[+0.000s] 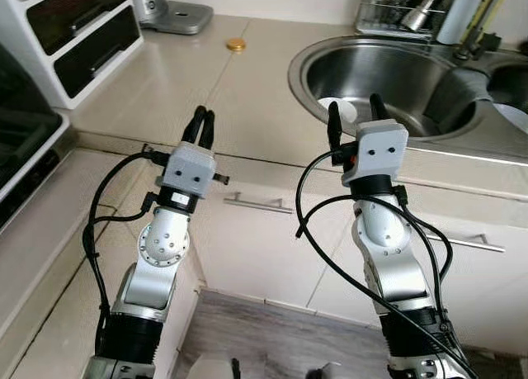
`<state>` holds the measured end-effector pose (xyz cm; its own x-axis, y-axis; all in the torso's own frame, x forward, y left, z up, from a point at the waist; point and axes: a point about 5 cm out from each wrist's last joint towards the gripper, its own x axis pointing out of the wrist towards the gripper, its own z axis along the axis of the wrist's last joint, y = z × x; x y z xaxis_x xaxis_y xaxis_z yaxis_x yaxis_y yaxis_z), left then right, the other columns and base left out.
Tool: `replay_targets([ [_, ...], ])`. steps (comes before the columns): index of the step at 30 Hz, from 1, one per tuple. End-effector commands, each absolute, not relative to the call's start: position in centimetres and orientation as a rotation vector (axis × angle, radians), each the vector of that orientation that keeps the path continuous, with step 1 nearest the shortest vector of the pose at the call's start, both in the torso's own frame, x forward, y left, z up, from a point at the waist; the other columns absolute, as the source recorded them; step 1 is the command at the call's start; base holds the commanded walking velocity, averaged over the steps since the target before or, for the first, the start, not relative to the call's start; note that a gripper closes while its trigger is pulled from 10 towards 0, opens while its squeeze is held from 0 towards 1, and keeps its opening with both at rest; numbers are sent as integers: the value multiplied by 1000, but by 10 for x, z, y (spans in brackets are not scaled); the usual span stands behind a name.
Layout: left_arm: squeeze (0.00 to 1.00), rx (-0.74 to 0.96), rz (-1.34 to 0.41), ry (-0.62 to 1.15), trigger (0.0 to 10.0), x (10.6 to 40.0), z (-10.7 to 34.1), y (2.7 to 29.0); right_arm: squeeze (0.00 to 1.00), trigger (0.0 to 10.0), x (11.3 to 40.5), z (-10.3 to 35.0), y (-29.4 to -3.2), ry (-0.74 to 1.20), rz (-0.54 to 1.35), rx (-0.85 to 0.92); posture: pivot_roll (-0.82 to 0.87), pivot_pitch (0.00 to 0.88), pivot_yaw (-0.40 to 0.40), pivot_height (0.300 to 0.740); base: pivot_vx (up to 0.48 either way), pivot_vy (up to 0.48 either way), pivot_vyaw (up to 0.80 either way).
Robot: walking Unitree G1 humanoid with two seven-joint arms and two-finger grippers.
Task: Kitchen organization
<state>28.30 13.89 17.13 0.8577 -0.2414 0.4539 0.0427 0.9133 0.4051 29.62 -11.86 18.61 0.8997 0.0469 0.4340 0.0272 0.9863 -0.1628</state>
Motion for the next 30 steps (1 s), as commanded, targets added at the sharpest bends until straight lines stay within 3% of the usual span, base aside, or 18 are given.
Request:
replay_targets([
  [1, 0, 391, -159, -498, 10000, 284, 168, 140, 0, 10000, 296, 183, -121, -434, -2, -176, 161, 0, -20, 740, -266, 0, 0],
  [20, 0, 372, -163, -453, 10000, 284, 160, 142, 0, 10000, 293, 169, -128, -365, -14, -203, 157, 0, -24, 740, -291, 0, 0],
  [30, 0, 326, -135, -395, 10000, 287, 153, 149, 0, 10000, 293, 163, -133, -325, -33, -210, 154, 0, -21, 740, 0, 0, 0],
])
